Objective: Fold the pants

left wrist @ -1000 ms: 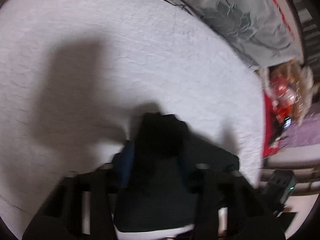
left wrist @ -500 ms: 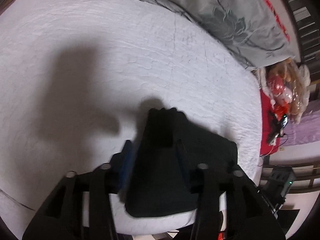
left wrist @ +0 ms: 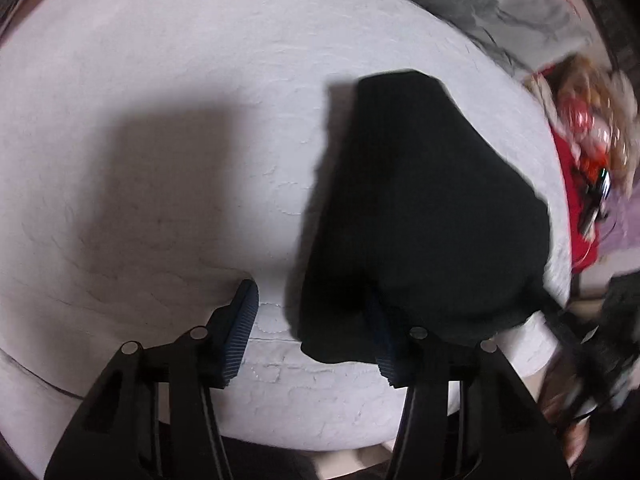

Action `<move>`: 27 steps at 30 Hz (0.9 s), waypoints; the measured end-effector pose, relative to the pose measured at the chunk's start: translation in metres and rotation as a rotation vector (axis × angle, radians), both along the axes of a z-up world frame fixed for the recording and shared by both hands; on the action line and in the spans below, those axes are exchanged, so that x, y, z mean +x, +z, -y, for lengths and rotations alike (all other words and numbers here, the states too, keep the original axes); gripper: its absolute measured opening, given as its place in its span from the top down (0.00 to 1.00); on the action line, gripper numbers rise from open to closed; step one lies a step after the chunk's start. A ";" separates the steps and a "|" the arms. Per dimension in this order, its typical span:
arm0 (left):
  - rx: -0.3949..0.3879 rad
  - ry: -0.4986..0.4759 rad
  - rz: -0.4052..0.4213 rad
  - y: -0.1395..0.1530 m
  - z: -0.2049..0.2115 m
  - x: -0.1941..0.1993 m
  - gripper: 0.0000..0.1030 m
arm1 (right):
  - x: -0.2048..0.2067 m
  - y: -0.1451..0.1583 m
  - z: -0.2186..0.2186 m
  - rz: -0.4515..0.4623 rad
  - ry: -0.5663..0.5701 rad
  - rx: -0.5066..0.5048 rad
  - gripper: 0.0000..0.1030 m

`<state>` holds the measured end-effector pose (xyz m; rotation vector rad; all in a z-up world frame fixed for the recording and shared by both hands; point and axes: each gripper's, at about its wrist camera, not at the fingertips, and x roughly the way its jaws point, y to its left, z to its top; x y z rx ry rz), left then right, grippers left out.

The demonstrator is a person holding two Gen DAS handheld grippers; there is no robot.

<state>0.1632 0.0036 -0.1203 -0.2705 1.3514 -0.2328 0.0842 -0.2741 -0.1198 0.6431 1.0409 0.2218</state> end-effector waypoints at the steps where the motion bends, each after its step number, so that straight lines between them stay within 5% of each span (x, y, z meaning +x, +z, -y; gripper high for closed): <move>1: -0.004 0.001 0.003 0.002 0.000 0.000 0.50 | -0.001 -0.006 -0.001 -0.008 0.002 -0.021 0.78; 6: 0.037 -0.029 0.017 0.013 0.000 -0.005 0.50 | -0.003 -0.004 0.006 -0.006 -0.031 0.025 0.67; 12: 0.029 -0.032 0.129 0.052 0.001 0.016 0.47 | 0.012 0.019 0.019 0.053 -0.095 0.051 0.55; 19: 0.007 -0.021 0.044 0.040 0.022 0.067 0.43 | 0.043 0.005 0.004 0.022 -0.111 0.007 0.56; 21: 0.048 -0.009 0.043 0.033 0.023 0.069 0.43 | 0.043 0.007 0.003 0.042 -0.114 0.000 0.71; 23: 0.064 0.003 0.021 0.020 0.026 0.074 0.43 | 0.041 0.005 0.009 0.059 -0.137 0.027 0.73; 26: 0.010 0.049 -0.016 0.010 0.018 0.078 0.43 | 0.046 -0.012 0.015 0.015 -0.139 0.037 0.70; 27: -0.014 0.062 -0.027 0.011 0.015 0.078 0.43 | 0.046 -0.017 0.019 -0.005 -0.155 0.064 0.59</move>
